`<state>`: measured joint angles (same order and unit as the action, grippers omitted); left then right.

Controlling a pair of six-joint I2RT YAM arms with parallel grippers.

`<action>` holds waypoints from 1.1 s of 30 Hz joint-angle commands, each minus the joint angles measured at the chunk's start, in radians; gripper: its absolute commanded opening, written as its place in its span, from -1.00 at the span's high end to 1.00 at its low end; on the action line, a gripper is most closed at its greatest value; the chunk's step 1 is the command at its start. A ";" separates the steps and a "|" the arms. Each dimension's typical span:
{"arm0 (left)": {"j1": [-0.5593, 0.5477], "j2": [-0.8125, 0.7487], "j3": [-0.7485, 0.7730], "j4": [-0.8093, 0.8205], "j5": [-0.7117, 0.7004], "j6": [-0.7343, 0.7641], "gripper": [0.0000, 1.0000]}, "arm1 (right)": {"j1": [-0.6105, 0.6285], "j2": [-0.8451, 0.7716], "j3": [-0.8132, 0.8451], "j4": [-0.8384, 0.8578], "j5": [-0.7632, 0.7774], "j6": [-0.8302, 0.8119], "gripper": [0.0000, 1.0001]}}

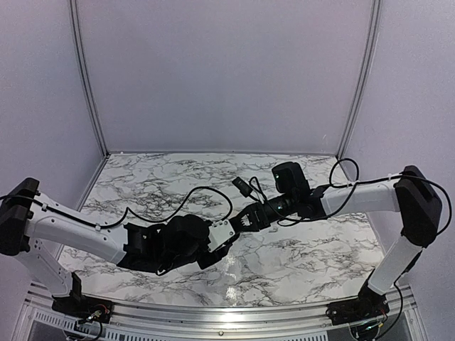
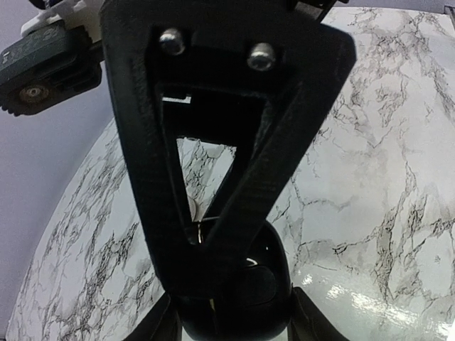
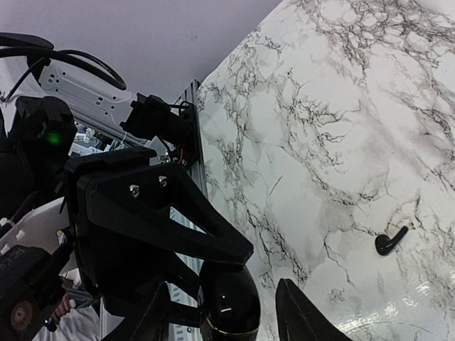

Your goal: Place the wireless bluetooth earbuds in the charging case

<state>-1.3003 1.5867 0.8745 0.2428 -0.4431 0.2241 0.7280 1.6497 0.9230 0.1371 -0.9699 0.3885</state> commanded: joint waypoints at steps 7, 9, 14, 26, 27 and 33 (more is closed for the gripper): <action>-0.064 -0.003 0.006 0.043 -0.113 0.093 0.36 | 0.009 0.021 0.045 -0.080 -0.032 -0.049 0.32; -0.068 -0.012 -0.001 0.043 -0.111 0.105 0.33 | 0.011 0.012 0.042 -0.097 -0.041 -0.065 0.33; -0.070 -0.013 -0.002 0.044 -0.103 0.116 0.32 | 0.029 0.013 0.047 -0.122 -0.058 -0.088 0.25; -0.076 -0.008 -0.005 0.044 -0.122 0.126 0.19 | 0.035 0.021 0.069 -0.165 -0.061 -0.114 0.65; -0.076 -0.010 -0.006 0.044 -0.127 0.125 0.13 | 0.035 0.020 0.069 -0.165 -0.061 -0.113 0.73; -0.072 -0.053 -0.031 0.056 -0.155 0.095 -0.63 | 0.033 0.000 0.082 -0.159 -0.048 -0.114 0.88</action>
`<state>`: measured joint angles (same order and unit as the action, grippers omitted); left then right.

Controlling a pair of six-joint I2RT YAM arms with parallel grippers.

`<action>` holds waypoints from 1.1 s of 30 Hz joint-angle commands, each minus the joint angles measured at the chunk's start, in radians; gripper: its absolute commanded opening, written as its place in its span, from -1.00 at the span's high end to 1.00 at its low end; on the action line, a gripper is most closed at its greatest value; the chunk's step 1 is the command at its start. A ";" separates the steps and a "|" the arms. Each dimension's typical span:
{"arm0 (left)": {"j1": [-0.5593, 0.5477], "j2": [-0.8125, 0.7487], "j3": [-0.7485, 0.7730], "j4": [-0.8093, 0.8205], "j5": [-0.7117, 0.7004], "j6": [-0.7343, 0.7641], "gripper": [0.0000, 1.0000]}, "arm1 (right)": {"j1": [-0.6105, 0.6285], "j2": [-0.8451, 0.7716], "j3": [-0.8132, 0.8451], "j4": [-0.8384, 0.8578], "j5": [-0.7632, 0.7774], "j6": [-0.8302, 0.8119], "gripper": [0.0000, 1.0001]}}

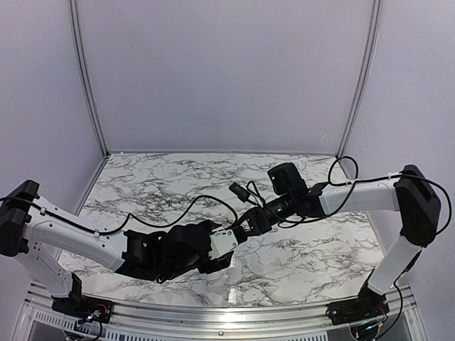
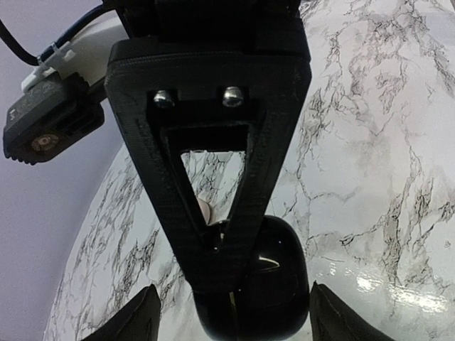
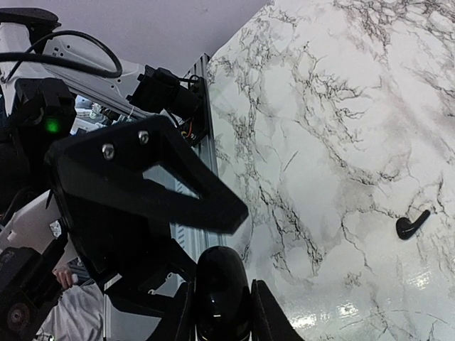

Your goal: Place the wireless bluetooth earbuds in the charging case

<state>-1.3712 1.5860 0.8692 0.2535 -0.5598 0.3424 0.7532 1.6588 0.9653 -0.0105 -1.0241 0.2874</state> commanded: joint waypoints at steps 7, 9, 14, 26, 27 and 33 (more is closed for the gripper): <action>0.033 -0.191 -0.098 0.085 -0.013 -0.124 -0.98 | -0.080 -0.083 0.053 0.110 0.031 0.043 0.92; 0.058 -0.245 -0.125 0.109 0.011 -0.168 -0.98 | -0.107 -0.115 0.058 0.171 0.048 0.066 0.93; 0.186 -0.406 -0.222 0.226 0.236 -0.289 -0.98 | -0.128 -0.174 0.090 0.335 0.104 0.087 0.93; 0.271 -0.467 -0.228 0.365 0.693 -0.418 -0.98 | -0.074 -0.175 0.129 0.582 0.001 0.071 0.91; 0.271 -0.463 -0.221 0.371 0.700 -0.423 -0.98 | -0.054 -0.171 0.133 0.585 -0.003 0.060 0.91; 0.270 -0.436 -0.181 0.396 0.697 -0.432 -0.84 | 0.027 -0.136 0.161 0.645 -0.005 0.056 0.91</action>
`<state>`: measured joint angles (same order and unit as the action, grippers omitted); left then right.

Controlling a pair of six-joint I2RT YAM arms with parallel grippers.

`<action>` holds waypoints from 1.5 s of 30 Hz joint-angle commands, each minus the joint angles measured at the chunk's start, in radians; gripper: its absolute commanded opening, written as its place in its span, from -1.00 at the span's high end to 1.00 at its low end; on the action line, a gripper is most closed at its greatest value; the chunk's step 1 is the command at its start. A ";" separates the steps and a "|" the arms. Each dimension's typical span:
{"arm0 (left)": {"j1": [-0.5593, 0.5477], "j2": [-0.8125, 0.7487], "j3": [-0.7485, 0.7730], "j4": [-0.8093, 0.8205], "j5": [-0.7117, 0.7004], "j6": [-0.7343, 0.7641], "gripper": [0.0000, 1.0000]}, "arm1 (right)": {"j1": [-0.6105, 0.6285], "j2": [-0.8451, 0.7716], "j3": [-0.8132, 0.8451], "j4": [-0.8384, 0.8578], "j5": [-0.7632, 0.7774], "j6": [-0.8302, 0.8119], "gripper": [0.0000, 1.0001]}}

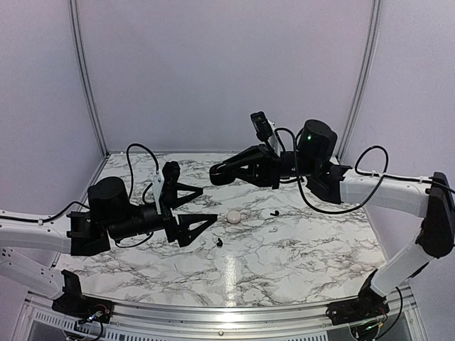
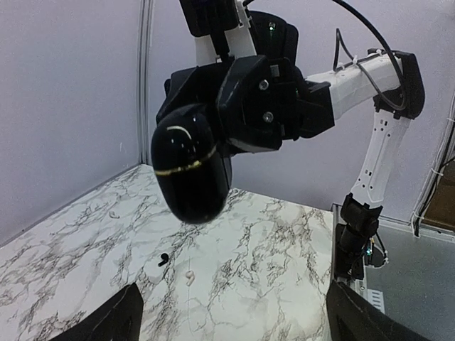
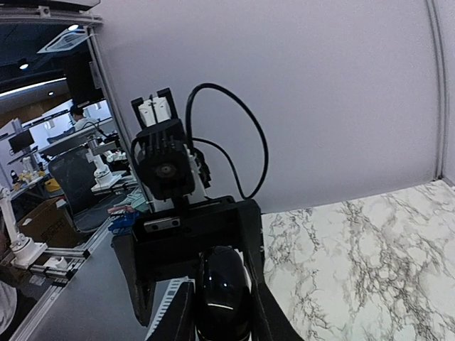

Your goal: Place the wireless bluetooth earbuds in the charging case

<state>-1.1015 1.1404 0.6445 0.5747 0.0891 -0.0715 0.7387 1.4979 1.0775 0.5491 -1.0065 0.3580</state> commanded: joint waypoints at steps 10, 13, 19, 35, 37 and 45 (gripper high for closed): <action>-0.038 0.018 0.026 0.161 -0.083 0.044 -0.36 | 0.099 0.058 0.018 0.208 0.048 0.038 0.91; -0.041 0.018 0.011 0.207 -0.103 0.030 -0.19 | 0.101 0.062 0.007 0.241 0.059 0.056 0.91; -0.041 0.014 -0.021 0.299 -0.149 -0.010 0.00 | 0.106 0.063 -0.014 0.295 0.074 0.085 0.91; -0.041 0.051 0.003 0.304 -0.101 -0.011 0.12 | 0.131 0.095 -0.001 0.311 0.056 0.107 0.92; -0.041 0.051 0.002 0.304 -0.106 -0.010 0.13 | 0.133 0.099 -0.001 0.311 0.055 0.108 0.92; -0.041 0.053 0.000 0.304 -0.127 -0.011 0.23 | 0.135 0.100 -0.002 0.311 0.050 0.110 0.92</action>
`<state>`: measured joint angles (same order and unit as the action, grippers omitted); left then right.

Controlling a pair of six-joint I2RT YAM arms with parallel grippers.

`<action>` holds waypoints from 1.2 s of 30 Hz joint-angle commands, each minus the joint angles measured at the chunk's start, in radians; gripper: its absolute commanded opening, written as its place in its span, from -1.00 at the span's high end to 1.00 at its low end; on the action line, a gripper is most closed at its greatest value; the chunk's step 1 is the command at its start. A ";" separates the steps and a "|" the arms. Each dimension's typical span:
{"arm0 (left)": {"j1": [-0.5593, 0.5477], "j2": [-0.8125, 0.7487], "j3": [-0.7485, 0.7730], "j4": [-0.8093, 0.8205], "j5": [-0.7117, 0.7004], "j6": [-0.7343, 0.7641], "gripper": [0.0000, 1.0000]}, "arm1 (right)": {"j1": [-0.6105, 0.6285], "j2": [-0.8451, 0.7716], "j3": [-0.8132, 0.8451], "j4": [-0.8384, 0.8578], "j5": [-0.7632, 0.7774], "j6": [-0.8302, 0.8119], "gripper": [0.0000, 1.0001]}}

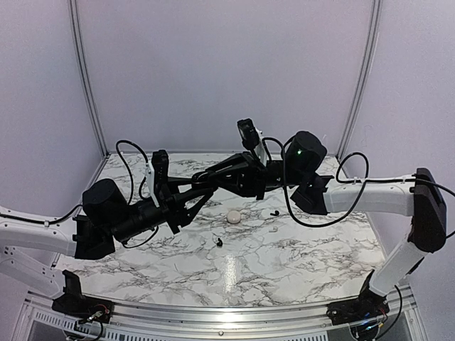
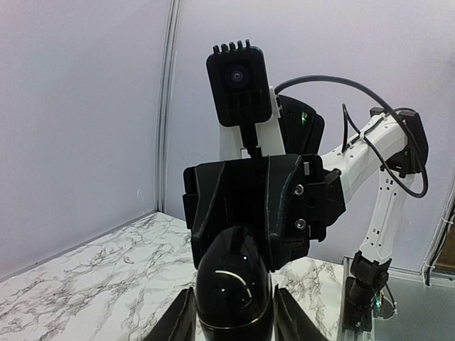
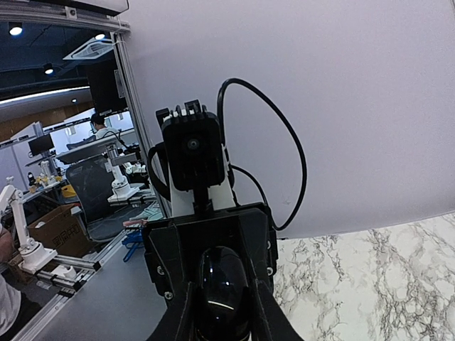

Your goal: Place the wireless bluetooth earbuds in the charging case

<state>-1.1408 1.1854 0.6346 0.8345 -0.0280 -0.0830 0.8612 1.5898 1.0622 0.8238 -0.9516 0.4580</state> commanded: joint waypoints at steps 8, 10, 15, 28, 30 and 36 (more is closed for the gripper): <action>-0.002 0.008 0.014 0.049 -0.019 -0.011 0.21 | 0.013 0.002 0.000 0.049 0.001 0.017 0.93; -0.002 0.008 0.013 0.052 -0.024 -0.012 0.23 | 0.014 0.003 -0.002 0.053 0.002 0.023 0.93; -0.002 0.010 0.018 0.055 -0.025 -0.015 0.24 | 0.016 0.008 -0.007 0.066 0.001 0.033 0.93; -0.002 0.007 0.019 0.057 -0.027 -0.017 0.19 | 0.024 0.013 -0.015 0.072 0.005 0.034 0.93; -0.002 0.007 0.020 0.058 -0.032 -0.018 0.18 | 0.025 0.015 -0.016 0.078 0.005 0.038 0.93; -0.002 0.006 0.020 0.060 -0.041 -0.016 0.17 | 0.027 0.017 -0.020 0.082 0.010 0.041 0.93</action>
<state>-1.1419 1.1908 0.6346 0.8486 -0.0441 -0.0944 0.8715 1.5944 1.0485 0.8688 -0.9382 0.4873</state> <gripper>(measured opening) 0.412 0.244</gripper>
